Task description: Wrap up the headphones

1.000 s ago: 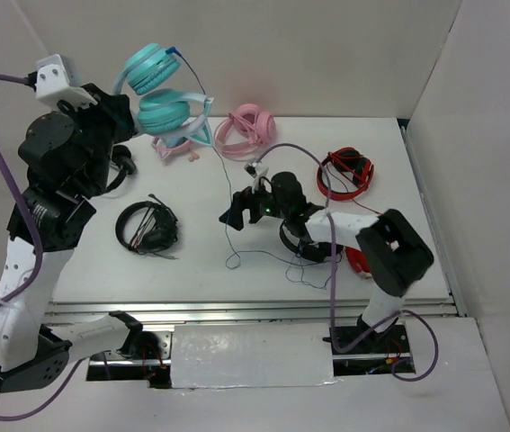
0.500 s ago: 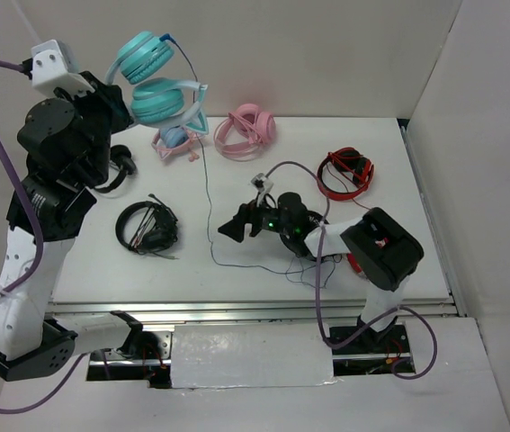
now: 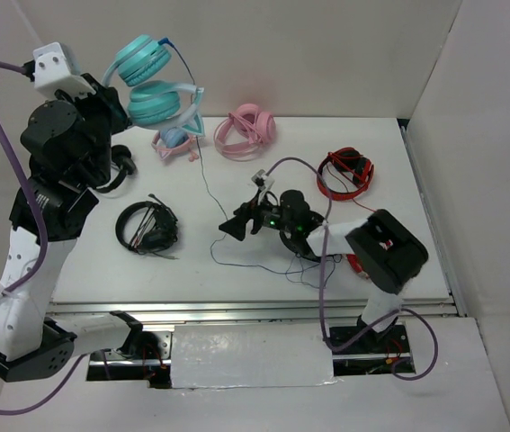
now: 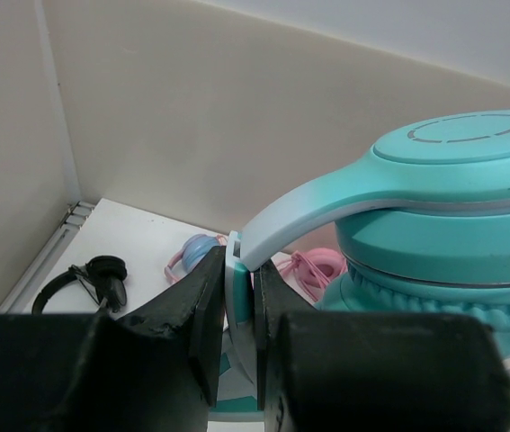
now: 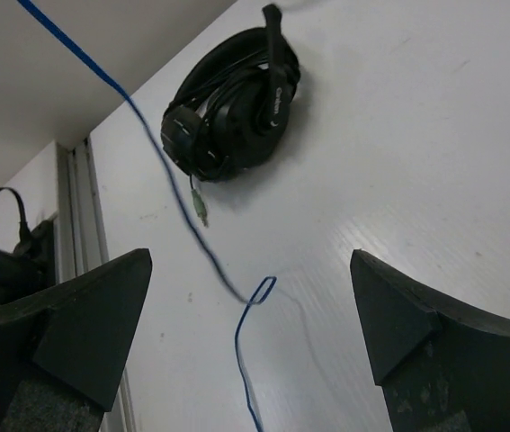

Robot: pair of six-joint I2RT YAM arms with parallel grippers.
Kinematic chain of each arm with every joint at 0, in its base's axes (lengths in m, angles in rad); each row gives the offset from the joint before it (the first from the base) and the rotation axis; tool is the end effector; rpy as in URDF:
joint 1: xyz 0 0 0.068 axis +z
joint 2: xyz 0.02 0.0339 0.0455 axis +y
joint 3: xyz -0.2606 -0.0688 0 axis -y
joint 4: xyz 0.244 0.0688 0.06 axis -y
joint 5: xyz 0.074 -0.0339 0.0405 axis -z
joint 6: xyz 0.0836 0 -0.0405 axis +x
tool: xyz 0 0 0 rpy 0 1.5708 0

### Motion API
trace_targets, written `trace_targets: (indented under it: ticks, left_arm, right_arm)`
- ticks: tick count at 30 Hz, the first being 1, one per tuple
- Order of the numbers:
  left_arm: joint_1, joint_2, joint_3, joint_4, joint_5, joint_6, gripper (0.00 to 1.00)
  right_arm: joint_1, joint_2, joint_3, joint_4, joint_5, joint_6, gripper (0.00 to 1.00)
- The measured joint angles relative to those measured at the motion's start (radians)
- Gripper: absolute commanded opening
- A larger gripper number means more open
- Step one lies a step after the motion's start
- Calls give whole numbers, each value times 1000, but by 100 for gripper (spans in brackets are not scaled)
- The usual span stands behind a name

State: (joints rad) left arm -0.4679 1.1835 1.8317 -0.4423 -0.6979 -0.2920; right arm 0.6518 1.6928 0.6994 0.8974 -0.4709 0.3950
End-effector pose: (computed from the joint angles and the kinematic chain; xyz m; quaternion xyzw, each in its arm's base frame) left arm 0.2161 -0.0490 0.5782 -0.2122 0.6137 -0.0702 0.7572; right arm 0.2815 0.2625 0.1862 -0.2477 0.6938 0.4764 0.4800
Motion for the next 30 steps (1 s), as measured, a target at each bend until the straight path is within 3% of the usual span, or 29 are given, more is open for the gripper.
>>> trace_targets:
  ticks: [6, 8, 9, 11, 12, 16, 20, 24, 30]
  left_arm:
    - [0, 37, 74, -3, 11, 1, 0]
    - [0, 37, 74, 1, 16, 0, 0]
    - [0, 37, 74, 0, 19, 0, 0]
    - [0, 39, 74, 0, 23, -1, 0]
    - [0, 41, 73, 1, 23, -2, 0]
    - [0, 62, 62, 32, -4, -3, 0]
    - [0, 153, 71, 79, -77, -27, 0]
    - [13, 318, 92, 89, -151, -67, 0]
    - [45, 564, 140, 9, -227, -130, 0]
  right_arm:
    - [47, 267, 178, 43, -114, 37, 96]
    - [72, 356, 289, 40, -142, 57, 76]
    - [84, 389, 341, 39, -147, 66, 42]
    - [105, 435, 414, 47, -151, 94, 9]
    - [117, 444, 429, 55, -152, 111, 0]
    - [158, 428, 381, 55, -161, 121, 0]
    - [198, 328, 211, -10, -144, 70, 0]
    - [269, 136, 66, -166, -37, 29, 0]
    - [371, -220, 72, -458, 219, 6, 0]
